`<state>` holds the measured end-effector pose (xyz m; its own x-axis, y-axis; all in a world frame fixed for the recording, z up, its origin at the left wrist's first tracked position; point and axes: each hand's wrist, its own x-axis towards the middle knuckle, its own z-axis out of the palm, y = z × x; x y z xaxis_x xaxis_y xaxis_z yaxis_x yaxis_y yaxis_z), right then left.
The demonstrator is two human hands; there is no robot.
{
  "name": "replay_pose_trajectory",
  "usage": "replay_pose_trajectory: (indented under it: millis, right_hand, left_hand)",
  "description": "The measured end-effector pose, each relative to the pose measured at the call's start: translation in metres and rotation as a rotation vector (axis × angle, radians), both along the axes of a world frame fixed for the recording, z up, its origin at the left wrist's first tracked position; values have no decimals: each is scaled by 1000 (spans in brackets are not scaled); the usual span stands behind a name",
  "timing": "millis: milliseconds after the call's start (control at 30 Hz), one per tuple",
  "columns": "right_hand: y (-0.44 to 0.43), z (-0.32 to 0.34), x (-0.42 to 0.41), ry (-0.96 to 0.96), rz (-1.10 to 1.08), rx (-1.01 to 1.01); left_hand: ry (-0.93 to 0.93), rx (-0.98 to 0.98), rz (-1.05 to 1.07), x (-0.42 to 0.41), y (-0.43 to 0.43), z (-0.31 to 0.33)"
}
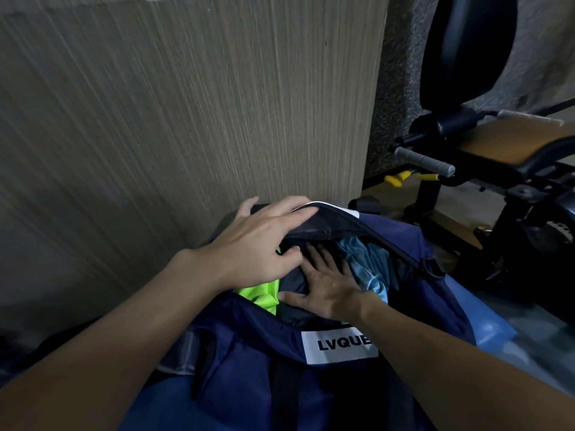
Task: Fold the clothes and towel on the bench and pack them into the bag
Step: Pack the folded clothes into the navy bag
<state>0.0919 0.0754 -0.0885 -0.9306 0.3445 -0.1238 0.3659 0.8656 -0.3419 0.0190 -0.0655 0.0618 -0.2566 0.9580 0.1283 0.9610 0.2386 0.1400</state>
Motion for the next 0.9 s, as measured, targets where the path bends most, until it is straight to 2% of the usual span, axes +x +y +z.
replay_pose_trajectory:
  millis: [200, 367, 533, 667, 800, 900]
  right_hand:
    - [-16, 17, 18, 43, 28, 175]
    - [-44, 33, 48, 320, 131, 300]
    - [-78, 52, 56, 345, 298, 177]
    - [-116, 59, 47, 398, 386, 118]
    - [-158, 62, 26, 498, 502, 125]
    - [-192, 61, 1, 480, 610, 91]
  left_hand:
    - [53, -64, 20, 3, 3, 1]
    - [45, -79, 54, 14, -7, 0]
    - [-70, 5, 120, 19, -47, -3]
    - [-201, 153, 221, 13, -99, -14]
    - [-308, 318, 382, -3, -165, -40]
    - [-338, 360, 552, -21, -214, -63]
